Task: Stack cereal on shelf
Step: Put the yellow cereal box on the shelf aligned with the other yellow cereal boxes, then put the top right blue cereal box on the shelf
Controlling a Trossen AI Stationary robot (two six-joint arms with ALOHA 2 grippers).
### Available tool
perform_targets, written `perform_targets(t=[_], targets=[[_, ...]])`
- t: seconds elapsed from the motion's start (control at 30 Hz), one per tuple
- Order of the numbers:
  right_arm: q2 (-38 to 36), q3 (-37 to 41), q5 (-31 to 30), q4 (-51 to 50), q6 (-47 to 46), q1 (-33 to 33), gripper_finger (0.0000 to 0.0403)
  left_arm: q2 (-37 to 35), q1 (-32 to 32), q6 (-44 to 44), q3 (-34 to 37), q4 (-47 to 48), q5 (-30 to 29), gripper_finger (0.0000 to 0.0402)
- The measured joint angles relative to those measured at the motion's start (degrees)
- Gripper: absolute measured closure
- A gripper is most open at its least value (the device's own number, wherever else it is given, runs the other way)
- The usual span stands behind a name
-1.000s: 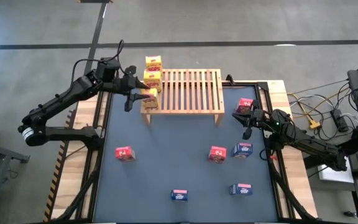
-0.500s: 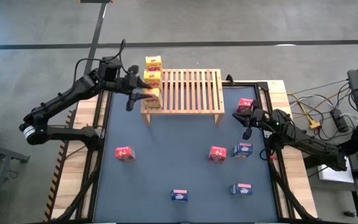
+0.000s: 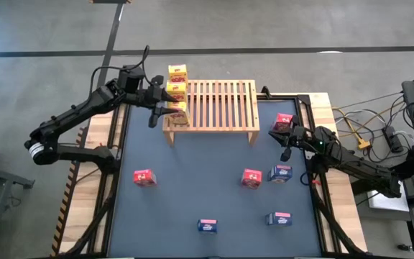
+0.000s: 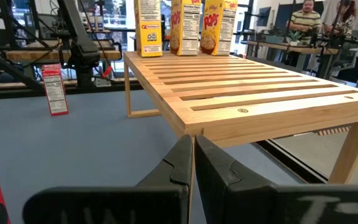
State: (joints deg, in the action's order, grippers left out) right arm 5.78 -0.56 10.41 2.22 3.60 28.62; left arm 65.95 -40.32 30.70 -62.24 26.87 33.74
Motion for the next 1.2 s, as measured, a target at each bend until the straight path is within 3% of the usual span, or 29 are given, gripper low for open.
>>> perform_targets(t=[0.37, 0.73, 1.2], targets=[[0.0, 0.0, 0.0, 0.0, 0.0, 0.0, 0.0394, -0.3, 0.0, -0.3, 0.0, 0.2, -0.1, 0.0254], [0.0, 0.0, 0.0, 0.0, 0.0, 0.0, 0.0394, -1.5, 0.0, -2.2, 0.0, 0.3, -1.9, 0.0183], [0.0, 0.0, 0.0, 0.0, 0.0, 0.0, 0.0394, -10.3, 0.0, -2.7, 0.0, 2.7, -5.2, 0.0164]])
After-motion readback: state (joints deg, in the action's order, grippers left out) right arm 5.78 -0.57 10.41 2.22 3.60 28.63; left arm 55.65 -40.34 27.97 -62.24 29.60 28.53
